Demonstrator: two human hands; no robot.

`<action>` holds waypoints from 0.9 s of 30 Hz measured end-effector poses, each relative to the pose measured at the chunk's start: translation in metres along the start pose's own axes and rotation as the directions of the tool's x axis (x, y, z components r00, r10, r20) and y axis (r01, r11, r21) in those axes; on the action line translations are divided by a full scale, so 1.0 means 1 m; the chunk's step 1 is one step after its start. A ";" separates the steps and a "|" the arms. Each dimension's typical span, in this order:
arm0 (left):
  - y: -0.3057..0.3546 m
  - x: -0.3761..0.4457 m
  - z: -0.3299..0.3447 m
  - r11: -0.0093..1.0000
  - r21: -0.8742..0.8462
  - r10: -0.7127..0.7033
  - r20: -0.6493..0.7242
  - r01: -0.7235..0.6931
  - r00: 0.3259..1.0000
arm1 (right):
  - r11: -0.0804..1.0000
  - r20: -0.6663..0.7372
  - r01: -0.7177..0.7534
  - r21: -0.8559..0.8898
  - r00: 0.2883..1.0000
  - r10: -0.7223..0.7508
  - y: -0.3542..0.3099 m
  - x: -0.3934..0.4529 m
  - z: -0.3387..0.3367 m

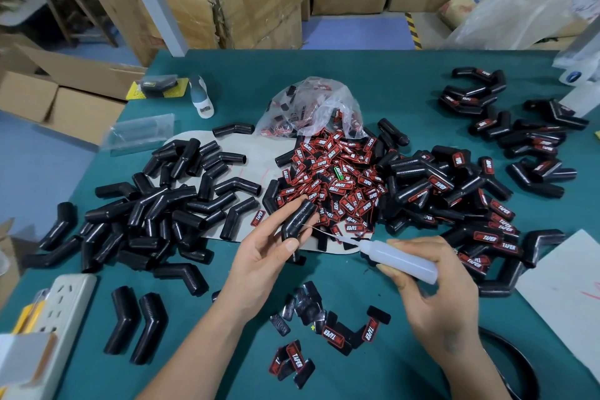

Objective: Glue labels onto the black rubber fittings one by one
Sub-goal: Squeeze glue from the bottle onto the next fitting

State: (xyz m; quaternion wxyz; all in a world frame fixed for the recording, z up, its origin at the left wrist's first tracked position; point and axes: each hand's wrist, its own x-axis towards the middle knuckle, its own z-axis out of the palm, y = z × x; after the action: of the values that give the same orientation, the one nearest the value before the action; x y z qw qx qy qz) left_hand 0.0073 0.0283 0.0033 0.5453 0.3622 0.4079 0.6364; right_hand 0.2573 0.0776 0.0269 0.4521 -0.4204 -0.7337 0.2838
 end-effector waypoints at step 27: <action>0.002 -0.001 0.002 1.000 -0.009 -0.003 0.000 0.003 1.000 | 1.000 -0.010 0.029 0.007 1.000 -0.029 -0.001 0.002 -0.001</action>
State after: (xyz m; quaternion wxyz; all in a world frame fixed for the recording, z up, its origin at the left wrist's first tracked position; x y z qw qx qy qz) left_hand 0.0084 0.0276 0.0063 0.5480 0.3592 0.4056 0.6373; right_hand 0.2571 0.0790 0.0289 0.4613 -0.4095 -0.7364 0.2779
